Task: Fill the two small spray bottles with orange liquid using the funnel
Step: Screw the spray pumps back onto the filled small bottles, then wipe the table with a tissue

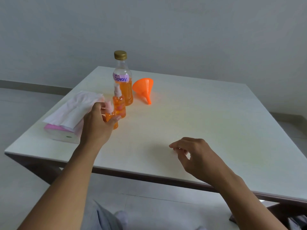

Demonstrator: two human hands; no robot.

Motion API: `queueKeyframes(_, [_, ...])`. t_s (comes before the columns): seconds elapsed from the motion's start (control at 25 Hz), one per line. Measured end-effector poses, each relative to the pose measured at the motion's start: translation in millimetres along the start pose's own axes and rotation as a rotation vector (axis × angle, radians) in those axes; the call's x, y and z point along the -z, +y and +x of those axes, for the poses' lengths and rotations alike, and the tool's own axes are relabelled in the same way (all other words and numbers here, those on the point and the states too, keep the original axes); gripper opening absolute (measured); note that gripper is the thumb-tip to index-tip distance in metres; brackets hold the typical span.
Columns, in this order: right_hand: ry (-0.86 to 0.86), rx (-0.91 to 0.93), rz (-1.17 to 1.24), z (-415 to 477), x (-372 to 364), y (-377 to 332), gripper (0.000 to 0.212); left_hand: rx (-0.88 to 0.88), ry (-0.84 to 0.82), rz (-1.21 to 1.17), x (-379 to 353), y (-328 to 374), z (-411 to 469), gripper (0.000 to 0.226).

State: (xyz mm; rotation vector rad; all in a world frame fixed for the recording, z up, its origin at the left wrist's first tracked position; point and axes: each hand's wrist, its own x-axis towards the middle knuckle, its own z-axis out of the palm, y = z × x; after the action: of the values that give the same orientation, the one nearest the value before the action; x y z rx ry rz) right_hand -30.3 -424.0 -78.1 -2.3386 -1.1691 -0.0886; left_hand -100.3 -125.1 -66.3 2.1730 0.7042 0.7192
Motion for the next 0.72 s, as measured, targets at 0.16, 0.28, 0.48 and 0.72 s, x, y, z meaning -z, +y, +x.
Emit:
queueKeyframes(0.16, [-0.025, 0.004, -0.014, 2.8, -8.4, -4.0, 0.024, -0.015, -0.021, -0.042, 25.5, -0.1, -4.0, 0.08])
queueKeyframes(0.28, [-0.045, 0.027, -0.024, 5.3, -16.8, -11.9, 0.025, -0.08, 0.156, 0.164, 56.4, -3.7, -16.2, 0.063])
queueKeyframes(0.48, [-0.069, 0.025, -0.02, 6.7, -23.3, -22.2, 0.034, -0.082, 0.197, 0.656, 75.7, -23.8, -11.1, 0.044])
queueKeyframes(0.72, [-0.098, 0.008, -0.026, 5.7, -21.6, -22.7, 0.038, -0.124, 0.223, 0.58, 75.2, -36.5, -5.9, 0.023])
